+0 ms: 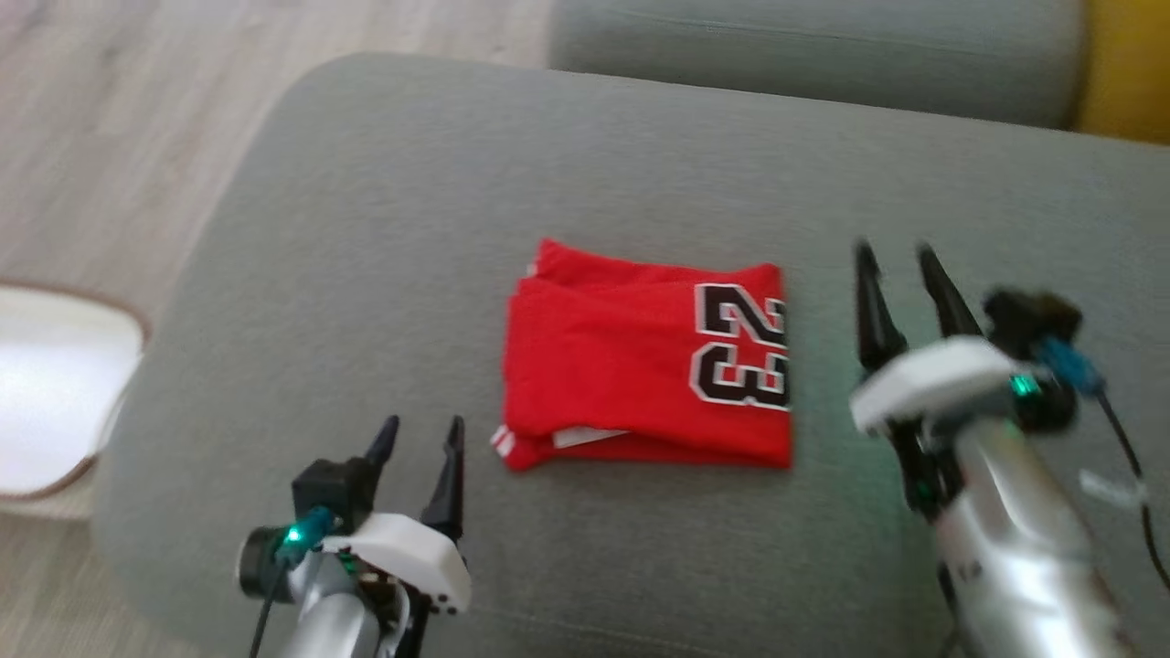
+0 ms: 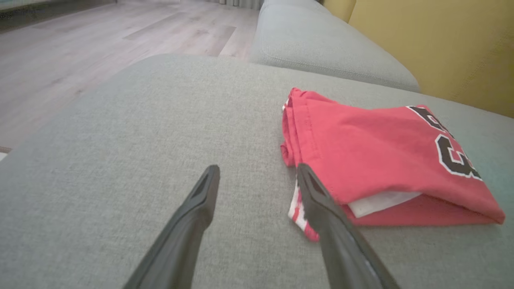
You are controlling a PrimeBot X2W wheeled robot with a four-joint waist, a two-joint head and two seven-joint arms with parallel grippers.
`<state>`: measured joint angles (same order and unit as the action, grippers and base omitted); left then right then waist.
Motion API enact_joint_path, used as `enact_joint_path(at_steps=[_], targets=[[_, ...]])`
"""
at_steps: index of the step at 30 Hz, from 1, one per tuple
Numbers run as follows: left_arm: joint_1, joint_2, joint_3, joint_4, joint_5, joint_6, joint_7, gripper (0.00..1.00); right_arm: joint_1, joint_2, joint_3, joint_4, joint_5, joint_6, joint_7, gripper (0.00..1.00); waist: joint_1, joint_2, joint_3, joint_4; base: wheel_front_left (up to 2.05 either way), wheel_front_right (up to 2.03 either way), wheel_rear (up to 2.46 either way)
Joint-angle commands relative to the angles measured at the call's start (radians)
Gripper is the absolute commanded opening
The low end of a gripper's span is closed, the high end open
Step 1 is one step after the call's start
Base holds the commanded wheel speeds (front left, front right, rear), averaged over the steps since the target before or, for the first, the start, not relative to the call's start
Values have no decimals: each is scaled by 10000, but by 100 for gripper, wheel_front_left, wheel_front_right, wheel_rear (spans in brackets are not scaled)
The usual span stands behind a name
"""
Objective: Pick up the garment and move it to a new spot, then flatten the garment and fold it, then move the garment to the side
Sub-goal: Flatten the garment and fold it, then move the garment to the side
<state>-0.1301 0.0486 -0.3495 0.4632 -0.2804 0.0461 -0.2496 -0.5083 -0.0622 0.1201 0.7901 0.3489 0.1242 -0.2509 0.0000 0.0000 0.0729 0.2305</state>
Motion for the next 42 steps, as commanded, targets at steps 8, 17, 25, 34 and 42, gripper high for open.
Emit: enact_joint_path(at_steps=[8,17,25,34,42], targets=[[-181,16,1204,-601,624,428,-122,100,1248,120,-933,-639,-1548,65,-107,100,0,0,-235,-1630,0,0,0],[394,16,1640,-716,745,480,-122,100,2096,120,-682,-865,-1494,65,-108,100,0,0,-511,-2250,0,0,0],[581,16,1385,-823,421,392,-122,100,2194,120,10,-773,-855,65,-108,100,0,0,-509,-1995,0,0,0],[345,16,583,-744,460,178,-122,100,1130,120,1809,160,379,65,-108,100,0,0,-49,-589,0,0,0],[87,16,256,-826,279,233,-122,100,-203,120,2062,2309,1355,65,28,100,0,0,542,696,0,0,0]])
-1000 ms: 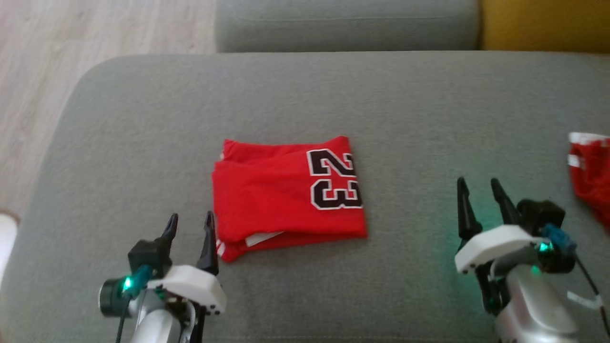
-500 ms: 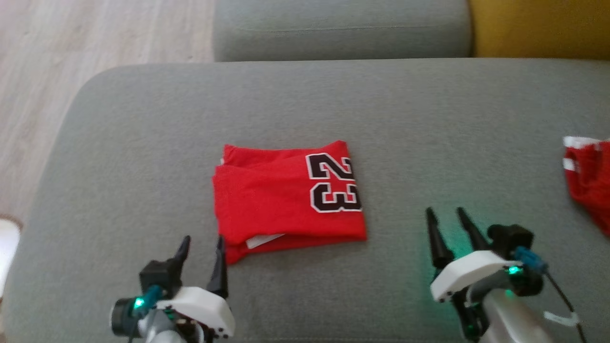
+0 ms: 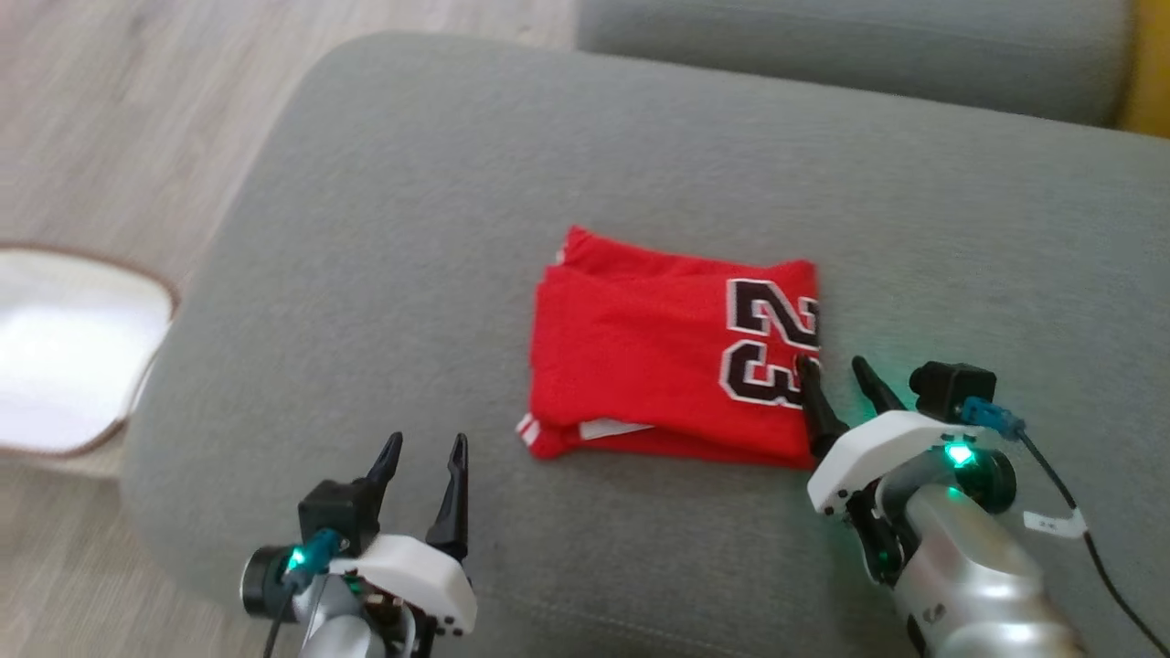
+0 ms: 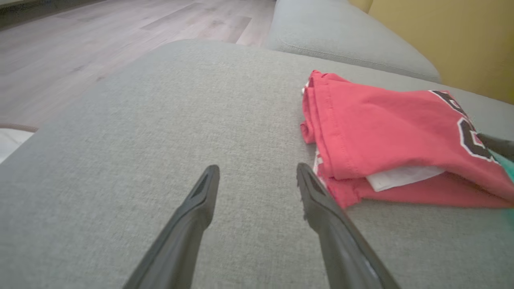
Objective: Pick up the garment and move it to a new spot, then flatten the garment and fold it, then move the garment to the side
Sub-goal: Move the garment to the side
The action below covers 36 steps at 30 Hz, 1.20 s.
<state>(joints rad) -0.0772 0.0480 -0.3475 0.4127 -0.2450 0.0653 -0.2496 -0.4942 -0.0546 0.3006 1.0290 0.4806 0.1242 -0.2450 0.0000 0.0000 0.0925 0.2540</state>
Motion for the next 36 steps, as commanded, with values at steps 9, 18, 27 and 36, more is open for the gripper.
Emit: enact_joint_path(at_steps=[9,18,27,36], targets=[[-492,22,450,-307,-221,60,-122,100,-839,43,890,1024,867,65,-80,0,0,0,368,224,0,0,0],[-372,22,824,-345,-240,42,-122,100,-697,43,899,89,880,65,-164,0,0,0,-82,-2478,0,0,0],[-842,22,1213,-433,5,-10,-122,100,-760,43,1479,-1211,830,65,-166,0,0,0,498,-6464,0,0,0],[-1661,22,1005,-108,286,-376,-122,100,-1422,43,895,-1948,-425,65,-167,0,0,0,1358,-7791,0,0,0]])
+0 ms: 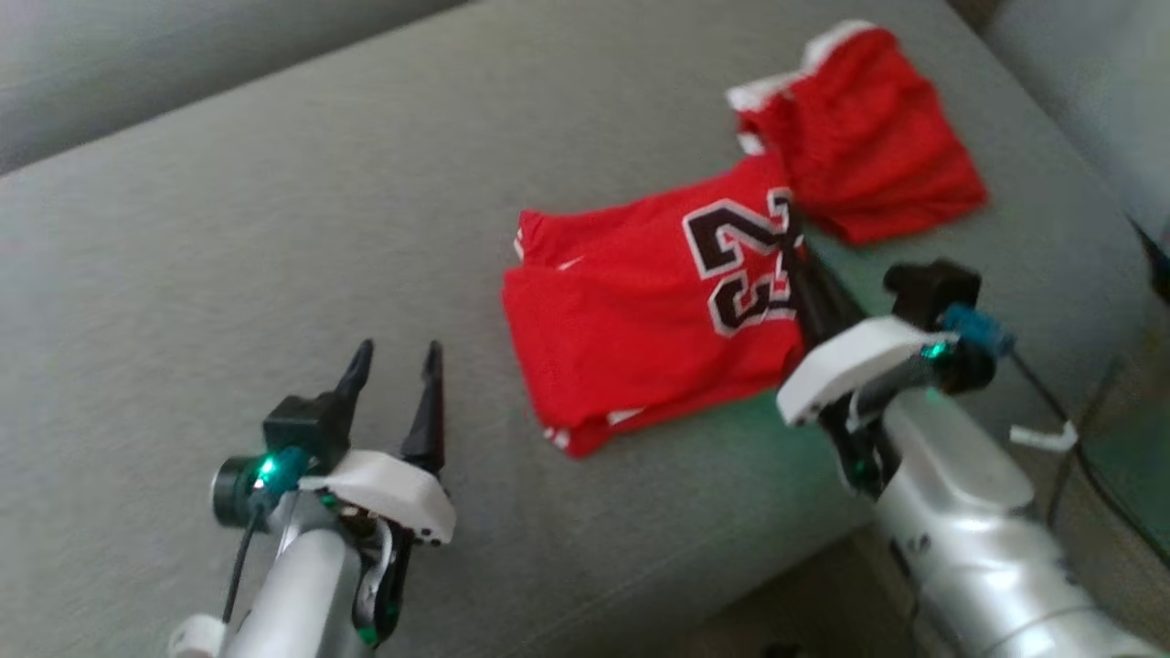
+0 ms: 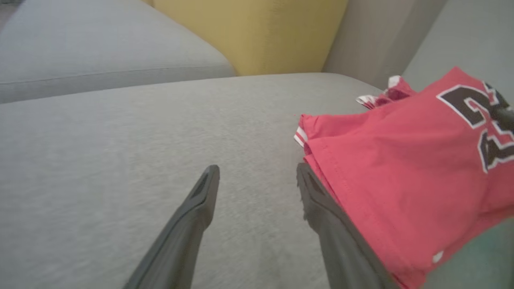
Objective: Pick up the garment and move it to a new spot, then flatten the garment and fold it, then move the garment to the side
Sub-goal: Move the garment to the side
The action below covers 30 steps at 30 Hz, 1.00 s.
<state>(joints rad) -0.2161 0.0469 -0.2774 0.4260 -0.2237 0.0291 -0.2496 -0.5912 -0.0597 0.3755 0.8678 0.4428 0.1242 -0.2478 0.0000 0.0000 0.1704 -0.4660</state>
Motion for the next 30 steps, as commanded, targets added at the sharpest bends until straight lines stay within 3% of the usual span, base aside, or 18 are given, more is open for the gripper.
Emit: enact_joint_path(at_steps=[1,7,16,17,18,23,30], targets=[[-325,33,240,-177,107,-46,-122,100,-594,95,-31,-382,-325,65,-138,0,0,0,629,-605,0,0,0],[-360,53,173,-122,774,-87,-122,100,-1985,50,-1483,37,-2655,65,-139,0,0,0,959,-561,0,0,0],[-303,49,717,-151,1148,-208,-122,100,-3185,-1426,-5399,680,-6355,65,-139,0,0,0,1349,468,0,0,0],[-273,48,812,-162,1150,-197,-122,100,-3215,-1408,-5874,550,-6673,65,-139,54,0,0,1359,515,0,0,0],[-256,47,904,-182,1148,-186,-122,100,-3205,-1364,-6243,260,-7038,65,-139,100,0,0,1375,566,0,0,0],[-217,44,1196,-266,1171,-155,-122,100,-2846,-639,-7092,-661,-7899,65,-139,100,0,0,1277,735,0,0,0],[-117,37,1478,-517,957,104,-122,100,-1703,75,-6036,-1836,-6996,65,-139,100,0,0,822,1511,0,0,0]])
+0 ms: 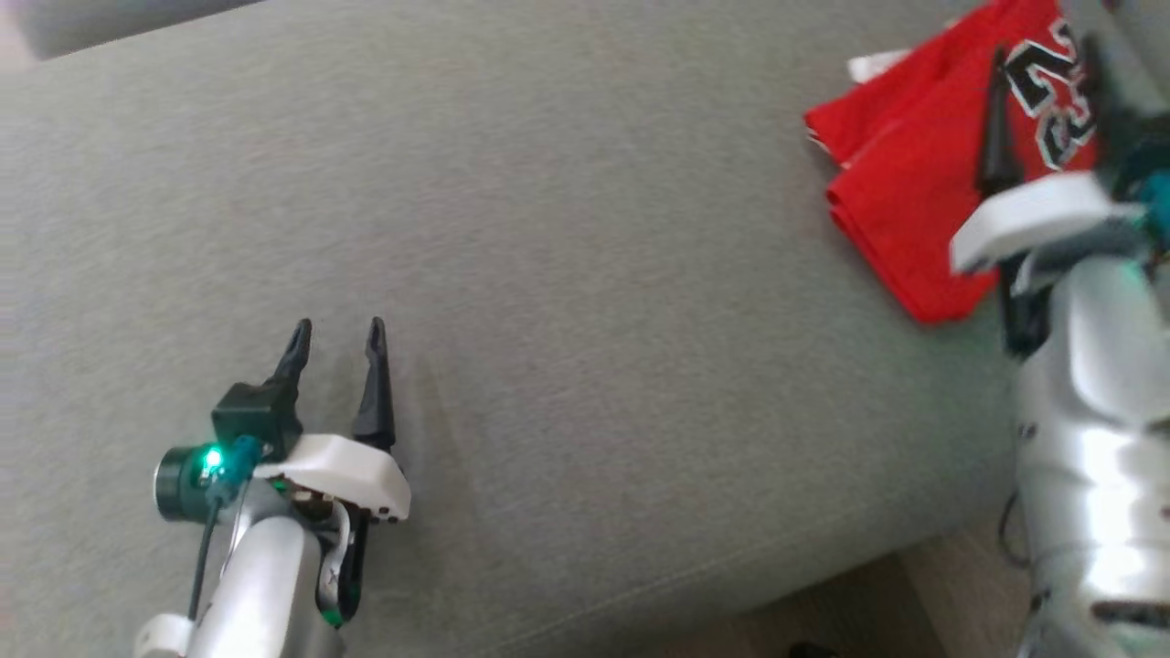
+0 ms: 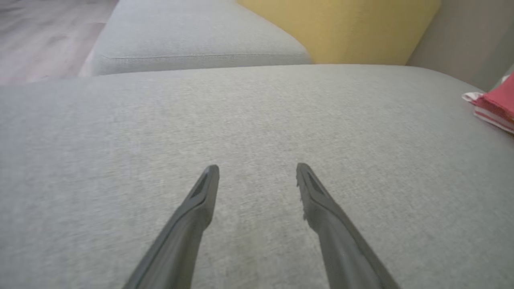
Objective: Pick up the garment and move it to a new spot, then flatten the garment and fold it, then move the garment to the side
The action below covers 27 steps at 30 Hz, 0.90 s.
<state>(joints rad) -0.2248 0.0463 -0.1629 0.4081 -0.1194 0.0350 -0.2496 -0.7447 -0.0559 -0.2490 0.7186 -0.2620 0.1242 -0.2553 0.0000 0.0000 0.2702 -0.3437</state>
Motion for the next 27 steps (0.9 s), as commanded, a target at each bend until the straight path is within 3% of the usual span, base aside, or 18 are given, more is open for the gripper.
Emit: enact_joint_path(at_steps=[1,7,9,14,20,27], targets=[[-8,42,343,-366,-127,97,-122,100,44,45,609,-389,498,65,-64,100,0,0,-232,452,0,0,0],[264,41,408,-534,-375,506,-122,100,1564,53,2424,-1075,2528,65,-64,100,0,0,-704,1626,0,0,0],[453,41,419,-782,-485,686,-122,100,2231,54,2676,-1135,3027,65,-64,100,0,0,-959,2243,0,0,0],[838,40,469,-915,-646,888,-122,100,2974,55,2936,-1035,3466,65,-64,100,0,0,-1321,2959,0,0,0],[1072,40,626,-996,-695,1077,-122,100,3402,56,3043,-1038,3646,65,-64,100,0,0,-1661,3389,0,0,0],[1261,40,876,-1156,-772,998,-122,100,3655,56,3219,-1064,3916,65,-64,100,0,0,-2009,3422,0,0,0]])
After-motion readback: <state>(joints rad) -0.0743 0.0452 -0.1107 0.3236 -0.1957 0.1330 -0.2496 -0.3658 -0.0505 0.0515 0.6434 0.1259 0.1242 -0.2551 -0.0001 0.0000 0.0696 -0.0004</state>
